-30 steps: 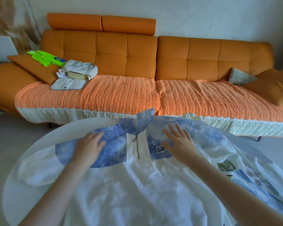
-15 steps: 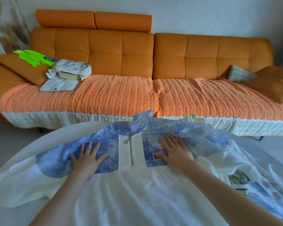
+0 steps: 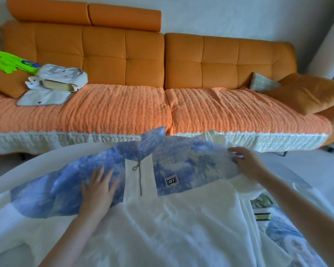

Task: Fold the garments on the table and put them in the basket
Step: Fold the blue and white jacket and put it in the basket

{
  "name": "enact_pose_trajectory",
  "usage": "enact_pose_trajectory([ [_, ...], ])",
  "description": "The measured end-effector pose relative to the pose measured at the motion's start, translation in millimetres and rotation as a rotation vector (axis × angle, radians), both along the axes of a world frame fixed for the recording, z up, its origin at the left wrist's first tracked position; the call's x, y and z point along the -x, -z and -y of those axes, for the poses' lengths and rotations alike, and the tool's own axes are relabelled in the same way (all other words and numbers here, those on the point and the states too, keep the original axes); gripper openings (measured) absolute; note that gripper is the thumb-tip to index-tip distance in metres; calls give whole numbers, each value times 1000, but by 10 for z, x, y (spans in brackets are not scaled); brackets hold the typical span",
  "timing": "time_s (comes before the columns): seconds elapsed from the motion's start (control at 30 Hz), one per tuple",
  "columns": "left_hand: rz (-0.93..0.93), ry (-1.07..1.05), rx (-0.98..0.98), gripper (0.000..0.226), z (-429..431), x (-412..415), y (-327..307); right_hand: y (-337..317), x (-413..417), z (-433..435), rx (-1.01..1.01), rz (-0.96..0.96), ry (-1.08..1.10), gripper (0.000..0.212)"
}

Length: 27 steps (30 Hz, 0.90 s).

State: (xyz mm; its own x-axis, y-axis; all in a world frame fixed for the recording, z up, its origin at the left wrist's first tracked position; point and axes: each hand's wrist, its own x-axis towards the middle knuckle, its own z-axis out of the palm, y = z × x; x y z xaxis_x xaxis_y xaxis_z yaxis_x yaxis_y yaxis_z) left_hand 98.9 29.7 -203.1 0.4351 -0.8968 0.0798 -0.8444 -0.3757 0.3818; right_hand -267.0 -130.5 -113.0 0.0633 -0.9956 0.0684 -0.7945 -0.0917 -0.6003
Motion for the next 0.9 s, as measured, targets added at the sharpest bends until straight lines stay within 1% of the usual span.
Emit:
enact_pose_trajectory([
  [0.03, -23, 34, 69, 50, 12, 70, -85, 2, 54, -7, 9, -4, -18, 41],
  [0.1, -105, 147, 107, 47, 31, 274, -247, -28, 170, -13, 65, -31, -55, 44],
  [0.13, -165, 208, 113, 47, 40, 395, -308, -54, 231, -15, 61, -24, -48, 46],
  [0.2, -255, 316, 140, 46, 58, 663, -406, -79, 356, -14, -9, 37, 9, 44],
  [0.27, -234, 392, 147, 47, 79, 929, -464, -79, 445, -45, -98, 96, 41, 41],
  [0.33, -215, 461, 132, 48, 86, 1167, -494, -71, 499, -73, -115, 90, 19, 35],
  [0.4, -211, 499, 69, 52, 77, 1335, -500, -98, 538, -94, -85, 76, 11, 29],
  [0.47, -180, 503, -48, 60, 70, 1418, -464, -144, 593, -81, -65, 119, 32, 25],
  [0.53, -129, 497, -145, 60, 52, 1494, -412, -217, 647, -68, -32, 155, 33, 21],
  [0.63, -80, 484, -221, 62, -6, 1597, -308, -343, 704, -38, 98, 178, 12, 9],
  [0.7, -18, 497, -246, 68, -25, 1623, -234, -452, 693, -30, 218, 112, 49, 8],
  [0.73, 2, 505, -247, 73, -25, 1625, -212, -486, 699, -5, 278, 39, 86, 10],
  [0.8, 22, 501, -235, 86, -26, 1623, -202, -470, 726, 58, 345, -216, 110, 20],
  [0.83, 32, 493, -238, 82, -23, 1624, -198, -422, 735, 79, 320, -333, 93, 29],
  [0.87, 36, 486, -238, 75, -22, 1628, -202, -380, 719, 65, 272, -381, 76, 37],
  [0.9, 36, 483, -234, 71, -22, 1632, -208, -330, 678, 39, 256, -365, 60, 40],
])
